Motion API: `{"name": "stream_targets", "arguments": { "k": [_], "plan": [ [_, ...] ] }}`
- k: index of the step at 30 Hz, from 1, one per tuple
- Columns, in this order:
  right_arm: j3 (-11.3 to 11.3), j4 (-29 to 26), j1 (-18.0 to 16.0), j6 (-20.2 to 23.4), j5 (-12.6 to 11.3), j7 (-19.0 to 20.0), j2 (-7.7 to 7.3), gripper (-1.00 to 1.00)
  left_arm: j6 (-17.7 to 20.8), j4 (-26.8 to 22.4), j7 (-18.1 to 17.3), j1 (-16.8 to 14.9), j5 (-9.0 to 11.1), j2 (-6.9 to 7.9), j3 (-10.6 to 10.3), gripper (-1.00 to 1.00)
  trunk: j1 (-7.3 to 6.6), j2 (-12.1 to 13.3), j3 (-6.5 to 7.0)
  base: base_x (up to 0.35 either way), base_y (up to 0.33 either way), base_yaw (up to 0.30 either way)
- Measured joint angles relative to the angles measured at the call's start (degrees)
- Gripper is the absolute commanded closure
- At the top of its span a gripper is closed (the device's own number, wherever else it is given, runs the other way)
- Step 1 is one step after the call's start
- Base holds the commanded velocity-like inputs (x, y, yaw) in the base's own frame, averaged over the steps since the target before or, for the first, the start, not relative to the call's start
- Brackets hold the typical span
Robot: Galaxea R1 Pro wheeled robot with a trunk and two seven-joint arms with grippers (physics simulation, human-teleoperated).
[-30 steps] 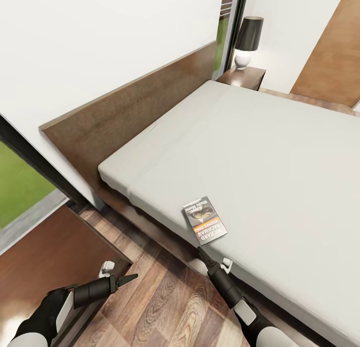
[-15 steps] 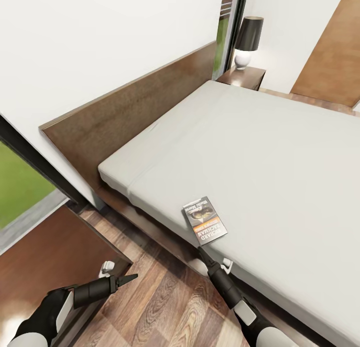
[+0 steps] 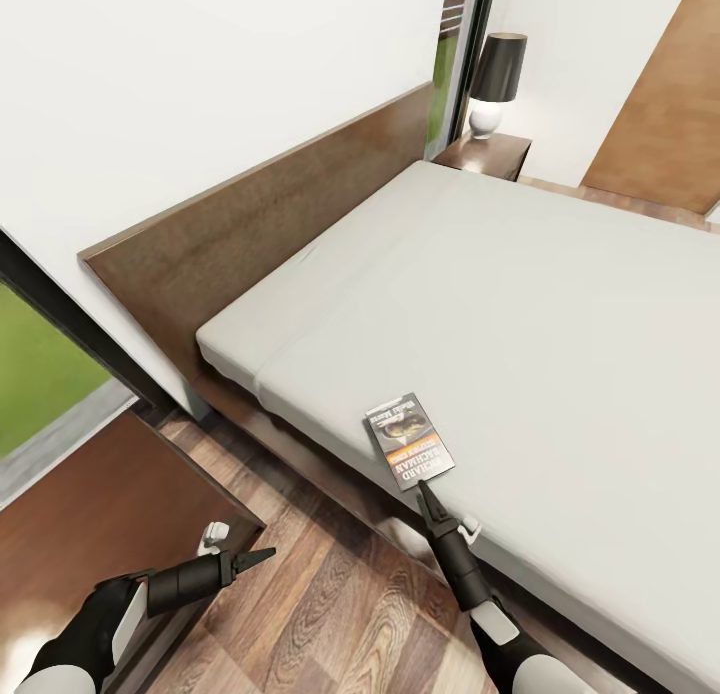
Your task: In the bedroom, move the book from the bed onto either nightstand, and place the two sandals side by side next to the bed.
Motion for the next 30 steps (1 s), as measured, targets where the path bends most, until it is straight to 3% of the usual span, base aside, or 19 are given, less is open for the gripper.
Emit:
{"name": "stream_targets", "arguments": {
  "k": [30],
  "plan": [
    [0.0, 0.0, 0.0, 0.0, 0.0, 0.0, 0.0, -1.0, 0.0, 0.0, 0.0, 0.0, 0.0, 0.0, 0.0, -1.0, 0.0, 0.0, 0.0, 0.02, 0.005, 0.0]
  ]
}}
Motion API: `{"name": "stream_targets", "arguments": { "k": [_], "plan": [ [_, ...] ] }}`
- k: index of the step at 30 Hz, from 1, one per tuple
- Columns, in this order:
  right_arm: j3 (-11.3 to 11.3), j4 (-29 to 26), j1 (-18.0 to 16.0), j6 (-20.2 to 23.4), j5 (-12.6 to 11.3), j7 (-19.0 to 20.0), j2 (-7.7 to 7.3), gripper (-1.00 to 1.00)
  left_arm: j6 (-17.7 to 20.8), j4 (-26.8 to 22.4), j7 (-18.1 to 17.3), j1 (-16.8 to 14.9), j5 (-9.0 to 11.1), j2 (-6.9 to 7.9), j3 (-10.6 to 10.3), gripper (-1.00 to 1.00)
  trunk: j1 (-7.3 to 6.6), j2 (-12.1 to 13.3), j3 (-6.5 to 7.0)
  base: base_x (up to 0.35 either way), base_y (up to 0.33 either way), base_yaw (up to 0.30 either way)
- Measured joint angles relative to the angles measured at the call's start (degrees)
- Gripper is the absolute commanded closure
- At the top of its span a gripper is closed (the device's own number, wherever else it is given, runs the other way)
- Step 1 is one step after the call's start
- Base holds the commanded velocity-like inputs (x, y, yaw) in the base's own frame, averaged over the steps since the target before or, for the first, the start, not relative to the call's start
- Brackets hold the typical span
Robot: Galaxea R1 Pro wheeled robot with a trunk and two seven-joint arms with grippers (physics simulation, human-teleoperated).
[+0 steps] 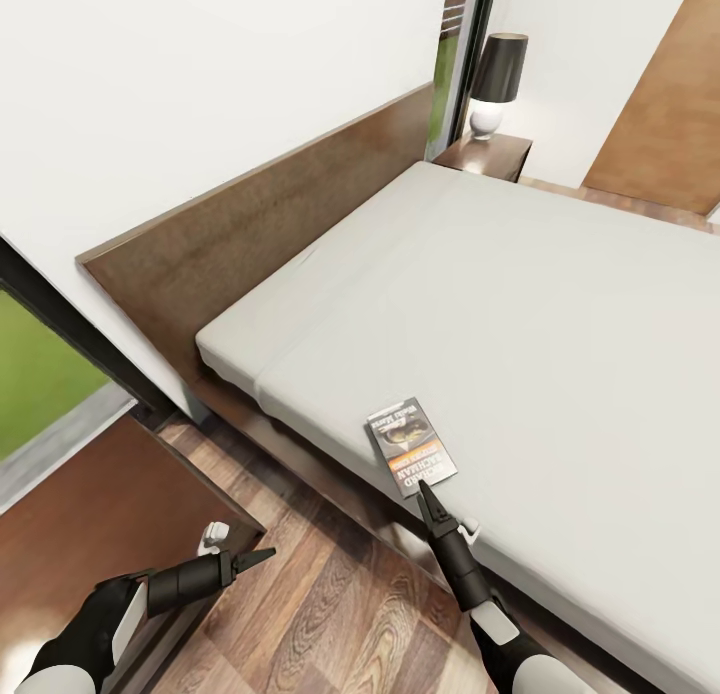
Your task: In the bedroom, move the book from the bed onto either nightstand, and place the two sandals side by side next to the bed.
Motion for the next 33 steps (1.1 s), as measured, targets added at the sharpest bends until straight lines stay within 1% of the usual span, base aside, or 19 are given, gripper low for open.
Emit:
{"name": "stream_targets", "arguments": {
  "k": [30, 33],
  "plan": [
    [0.0, 0.0, 0.0, 0.0, 0.0, 0.0, 0.0, -1.0, 0.0, 0.0, 0.0, 0.0, 0.0, 0.0, 0.1, -1.0, 0.0, 0.0, 0.0, 0.001, 0.005, 0.0],
    [0.0, 0.0, 0.0, 0.0, 0.0, 0.0, 0.0, -1.0, 0.0, 0.0, 0.0, 0.0, 0.0, 0.0, 0.1, -1.0, 0.0, 0.0, 0.0, 0.0, 0.138, 0.0]
  ]
}}
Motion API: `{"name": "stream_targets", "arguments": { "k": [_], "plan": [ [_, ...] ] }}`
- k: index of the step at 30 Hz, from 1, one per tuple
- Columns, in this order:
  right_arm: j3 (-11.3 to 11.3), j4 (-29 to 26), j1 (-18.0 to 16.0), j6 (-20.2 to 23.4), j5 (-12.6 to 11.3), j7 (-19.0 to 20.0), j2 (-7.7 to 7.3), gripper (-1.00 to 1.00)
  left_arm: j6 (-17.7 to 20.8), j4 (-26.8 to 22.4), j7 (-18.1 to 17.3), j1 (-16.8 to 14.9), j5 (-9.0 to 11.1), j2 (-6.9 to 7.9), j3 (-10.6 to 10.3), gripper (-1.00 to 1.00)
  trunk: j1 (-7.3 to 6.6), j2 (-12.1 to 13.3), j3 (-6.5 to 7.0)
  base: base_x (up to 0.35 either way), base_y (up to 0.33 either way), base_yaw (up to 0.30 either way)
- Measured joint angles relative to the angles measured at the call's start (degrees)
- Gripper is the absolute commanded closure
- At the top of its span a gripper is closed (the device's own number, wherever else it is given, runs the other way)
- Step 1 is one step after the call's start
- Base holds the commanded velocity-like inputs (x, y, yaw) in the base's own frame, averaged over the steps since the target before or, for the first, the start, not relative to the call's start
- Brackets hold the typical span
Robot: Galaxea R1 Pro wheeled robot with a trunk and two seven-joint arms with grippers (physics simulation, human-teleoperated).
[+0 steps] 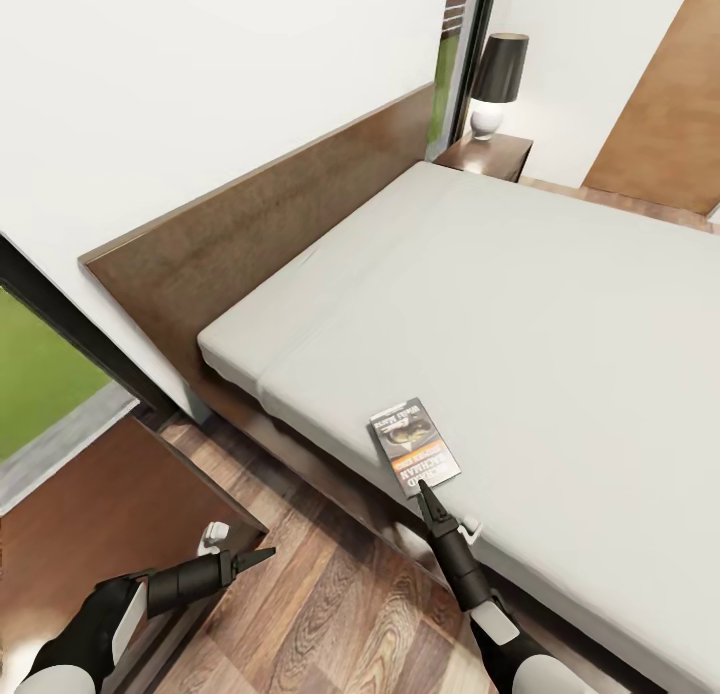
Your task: In the bedroom, move the book from the bed onto either nightstand, and place the two sandals side by side next to the bed.
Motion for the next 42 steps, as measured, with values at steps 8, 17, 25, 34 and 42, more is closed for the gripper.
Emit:
{"name": "stream_targets", "arguments": {
  "k": [8, 17, 25, 34, 42],
  "plan": [
    [0.0, 0.0, 0.0, 0.0, 0.0, 0.0, 0.0, -1.0, 0.0, 0.0, 0.0, 0.0, 0.0, 0.0, 0.0, -1.0, 0.0, 0.0, 0.0, 0.0, 0.054, 0.0],
    [0.0, 0.0, 0.0, 0.0, 0.0, 0.0, 0.0, -1.0, 0.0, 0.0, 0.0, 0.0, 0.0, 0.0, 0.0, -1.0, 0.0, 0.0, 0.0, 0.0, 0.001, 0.0],
    [0.1, 0.0, 0.0, 0.1, 0.0, 0.0, 0.0, -1.0, 0.0, 0.0, 0.0, 0.0, 0.0, 0.0, 0.0, -1.0, 0.0, 0.0, 0.0, 0.0, 0.0, 0.0],
    [0.1, 0.0, 0.0, 0.1, 0.0, 0.0, 0.0, -1.0, 0.0, 0.0, 0.0, 0.0, 0.0, -0.16, 0.0, -1.0, 0.0, 0.0, 0.0, 0.0, 0.0, 0.0],
    [0.1, 0.0, 0.0, 0.1, 0.0, 0.0, 0.0, -1.0, 0.0, 0.0, 0.0, 0.0, 0.0, -0.67, 0.0, -1.0, 0.0, 0.0, 0.0, 0.0, 0.0, 0.0]
  ]
}}
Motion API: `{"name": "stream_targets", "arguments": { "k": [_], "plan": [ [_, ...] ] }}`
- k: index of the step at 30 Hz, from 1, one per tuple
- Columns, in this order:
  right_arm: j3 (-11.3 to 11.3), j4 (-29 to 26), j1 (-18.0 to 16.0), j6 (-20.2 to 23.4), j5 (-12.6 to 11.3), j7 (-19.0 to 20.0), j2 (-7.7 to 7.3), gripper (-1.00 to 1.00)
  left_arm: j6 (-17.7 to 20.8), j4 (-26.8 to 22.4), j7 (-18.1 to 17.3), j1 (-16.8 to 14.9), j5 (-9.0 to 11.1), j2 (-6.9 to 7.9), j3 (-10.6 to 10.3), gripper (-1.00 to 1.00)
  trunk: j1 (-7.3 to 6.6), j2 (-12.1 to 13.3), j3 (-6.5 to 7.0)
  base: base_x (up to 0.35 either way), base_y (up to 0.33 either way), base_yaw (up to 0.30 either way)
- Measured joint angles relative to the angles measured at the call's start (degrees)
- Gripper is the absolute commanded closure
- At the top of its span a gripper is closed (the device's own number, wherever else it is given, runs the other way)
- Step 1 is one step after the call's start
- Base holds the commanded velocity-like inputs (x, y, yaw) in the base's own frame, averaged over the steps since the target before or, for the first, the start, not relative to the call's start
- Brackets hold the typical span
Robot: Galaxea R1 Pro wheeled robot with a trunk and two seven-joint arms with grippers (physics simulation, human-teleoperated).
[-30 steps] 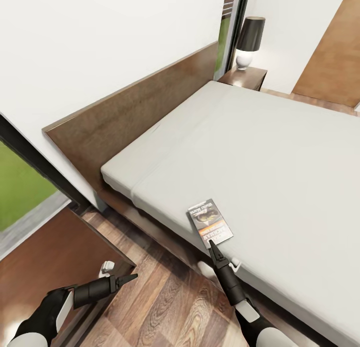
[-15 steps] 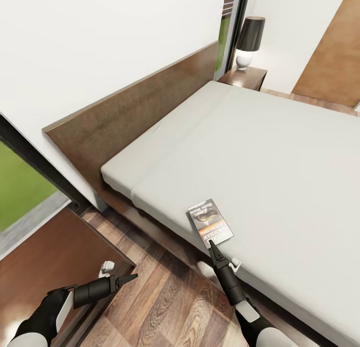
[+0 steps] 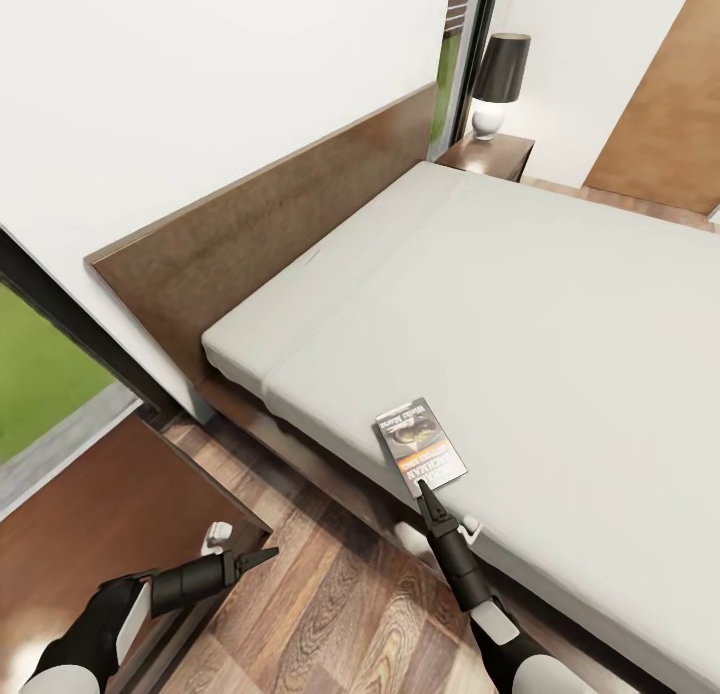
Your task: In the bedroom, move the book from the bed onto either nightstand, and place the two sandals side by side next to the bed.
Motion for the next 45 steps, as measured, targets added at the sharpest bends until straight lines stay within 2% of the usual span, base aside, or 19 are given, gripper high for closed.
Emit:
{"name": "stream_targets", "arguments": {
  "k": [14, 15, 37, 45],
  "plan": [
    [0.0, 0.0, 0.0, 0.0, 0.0, 0.0, 0.0, -1.0, 0.0, 0.0, 0.0, 0.0, 0.0, -0.03, 0.0, -1.0, 0.0, 0.0, 0.0, 0.018, 0.0, 0.0],
    [0.0, 0.0, 0.0, 0.0, 0.0, 0.0, 0.0, 1.0, 0.0, 0.0, 0.0, 0.0, 0.0, -0.03, 0.0, -1.0, 0.0, 0.0, 0.0, 0.0, 0.0, 0.0],
    [0.0, 0.0, 0.0, -0.1, 0.0, 0.0, 0.0, 1.0, 0.0, 0.0, 0.0, 0.0, 0.0, -0.03, 0.0, -1.0, 0.0, 0.0, 0.0, 0.0, 0.0, 0.0],
    [0.0, 0.0, 0.0, 0.0, -0.1, 0.0, 0.0, 1.0, 0.0, 0.0, 0.0, 0.0, -0.1, -0.04, -0.1, -1.0, -1.75, 3.2, 1.43, 0.0, 0.0, 0.0]
  ]
}}
